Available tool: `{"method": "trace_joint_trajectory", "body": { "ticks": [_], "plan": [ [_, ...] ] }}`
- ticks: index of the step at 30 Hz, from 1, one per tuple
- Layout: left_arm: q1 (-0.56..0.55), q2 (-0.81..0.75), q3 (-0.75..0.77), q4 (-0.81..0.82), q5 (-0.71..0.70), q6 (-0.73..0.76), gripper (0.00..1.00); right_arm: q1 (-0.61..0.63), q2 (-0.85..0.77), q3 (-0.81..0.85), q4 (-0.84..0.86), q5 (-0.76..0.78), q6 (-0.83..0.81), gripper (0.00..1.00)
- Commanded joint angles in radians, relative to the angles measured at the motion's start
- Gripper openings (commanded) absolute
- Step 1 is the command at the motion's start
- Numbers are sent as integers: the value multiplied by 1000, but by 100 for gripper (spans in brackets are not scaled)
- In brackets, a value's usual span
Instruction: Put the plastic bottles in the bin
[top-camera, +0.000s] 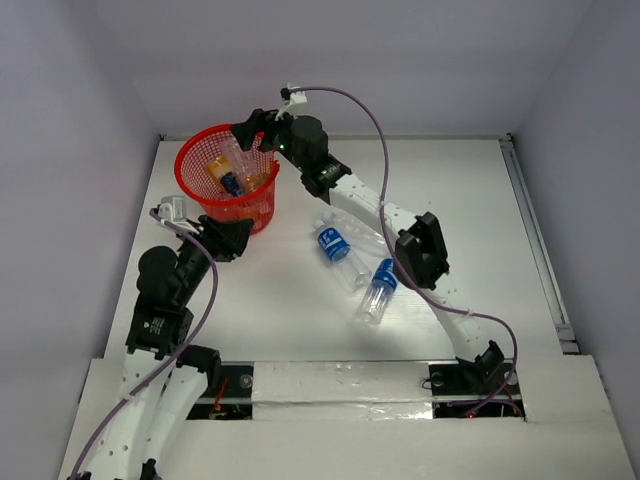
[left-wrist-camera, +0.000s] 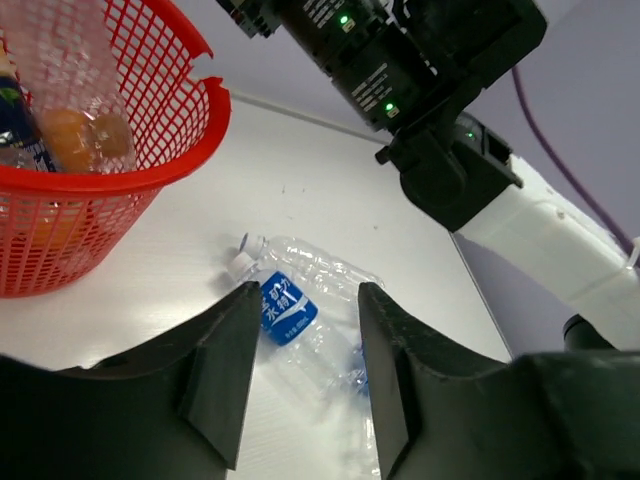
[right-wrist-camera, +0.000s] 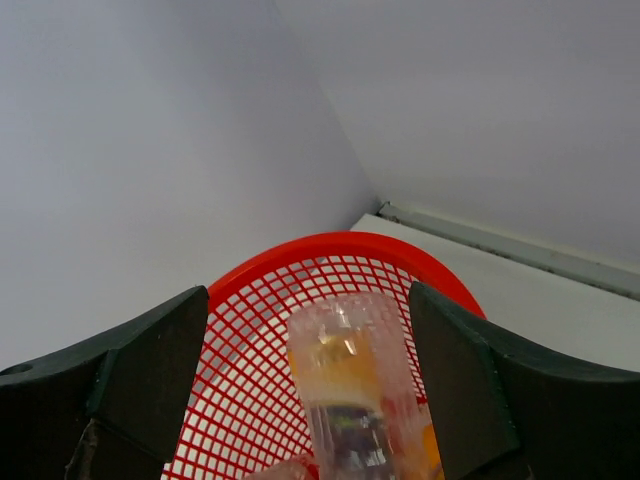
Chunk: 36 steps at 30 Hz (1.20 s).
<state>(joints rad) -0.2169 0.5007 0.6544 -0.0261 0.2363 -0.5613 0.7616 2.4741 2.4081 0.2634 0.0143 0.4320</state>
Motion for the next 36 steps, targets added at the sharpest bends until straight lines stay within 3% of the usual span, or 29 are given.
{"method": "trace_joint_trajectory", "body": {
  "ticks": [1,5,6,8,9,11,12,17,18,20,21,23,24,25,30,33,36],
  "plan": [
    [-4,4,-9,75,41,-28,40,8,-116,-33,76,-37,-29,86],
    [-4,19,-21,84,54,-37,17,8,-193,-78,57,-53,-41,86],
    [-4,36,-25,87,63,-43,8,8,-217,-99,59,-56,-41,82],
    [-25,58,-44,118,60,-54,0,8,-283,-212,83,-57,-47,67],
    [-71,85,-53,132,29,-58,0,8,-369,-268,98,-57,-49,44],
    [-151,126,-70,158,-35,-63,0,8,-466,-439,123,-45,-70,17],
    [-262,175,-75,169,-139,-65,0,8,-516,-498,122,-39,-79,7],
    [-449,428,-104,303,-350,-115,0,-13,-855,-890,10,13,-102,1],
    [-449,470,-108,327,-359,-126,5,-25,-897,-938,-16,24,-96,3],
    [-467,547,-113,401,-365,-146,25,-48,-1004,-1026,-107,35,-82,7],
    [-467,617,-113,422,-377,-163,46,-67,-1032,-1094,-136,27,-69,11],
    [-476,686,-96,466,-376,-176,65,-135,-1095,-1158,-209,-16,-53,17],
    [-486,749,-87,475,-374,-190,79,-162,-1113,-1182,-226,-58,-52,25],
    [-486,778,-66,483,-376,-196,85,-206,-1126,-1222,-257,-106,-53,31],
    [-504,930,-24,512,-390,-238,97,-249,-1133,-1248,-438,-45,-157,79],
    [-504,993,5,519,-408,-255,99,-286,-1106,-1250,-489,-74,-205,93],
    [-504,1054,51,522,-394,-258,99,-298,-1037,-1201,-550,-91,-248,98]
  ]
}}
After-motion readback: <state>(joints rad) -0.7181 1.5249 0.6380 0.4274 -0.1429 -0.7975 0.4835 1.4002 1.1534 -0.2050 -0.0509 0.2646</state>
